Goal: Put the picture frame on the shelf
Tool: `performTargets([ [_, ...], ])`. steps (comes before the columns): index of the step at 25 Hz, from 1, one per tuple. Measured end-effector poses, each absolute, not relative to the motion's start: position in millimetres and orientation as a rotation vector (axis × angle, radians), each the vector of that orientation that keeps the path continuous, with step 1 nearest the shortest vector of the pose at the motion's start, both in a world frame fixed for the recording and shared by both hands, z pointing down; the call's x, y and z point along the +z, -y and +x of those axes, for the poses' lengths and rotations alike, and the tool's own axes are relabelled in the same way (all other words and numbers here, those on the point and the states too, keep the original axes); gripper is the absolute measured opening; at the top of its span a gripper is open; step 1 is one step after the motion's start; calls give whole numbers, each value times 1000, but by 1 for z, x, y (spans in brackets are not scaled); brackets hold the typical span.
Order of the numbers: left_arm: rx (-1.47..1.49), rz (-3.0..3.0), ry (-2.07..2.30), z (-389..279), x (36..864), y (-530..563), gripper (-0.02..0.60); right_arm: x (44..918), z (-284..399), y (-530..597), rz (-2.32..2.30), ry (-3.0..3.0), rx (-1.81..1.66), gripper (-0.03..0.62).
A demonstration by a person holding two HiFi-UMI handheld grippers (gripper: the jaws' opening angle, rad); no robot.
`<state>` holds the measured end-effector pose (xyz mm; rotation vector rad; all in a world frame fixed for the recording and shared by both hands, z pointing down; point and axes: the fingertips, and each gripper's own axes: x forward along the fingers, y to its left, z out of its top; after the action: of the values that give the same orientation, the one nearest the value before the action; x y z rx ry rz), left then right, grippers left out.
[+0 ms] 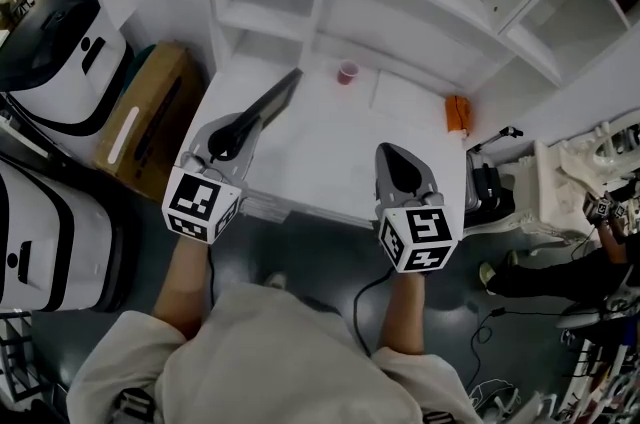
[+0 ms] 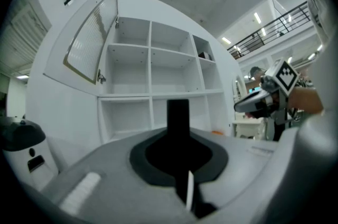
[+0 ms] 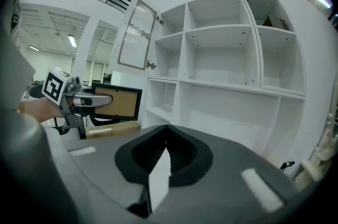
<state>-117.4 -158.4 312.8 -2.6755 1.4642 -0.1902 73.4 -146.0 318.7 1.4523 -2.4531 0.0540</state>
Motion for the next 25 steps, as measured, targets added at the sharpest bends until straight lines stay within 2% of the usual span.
performTargets([
  [13,-211,-2604,-1578,-144,319,189,11,326,51,193,1377,2518,48,6],
  [25,-236,-2517,-1646,-146,305,272,11,334,49,293,1276,2571,70,6],
])
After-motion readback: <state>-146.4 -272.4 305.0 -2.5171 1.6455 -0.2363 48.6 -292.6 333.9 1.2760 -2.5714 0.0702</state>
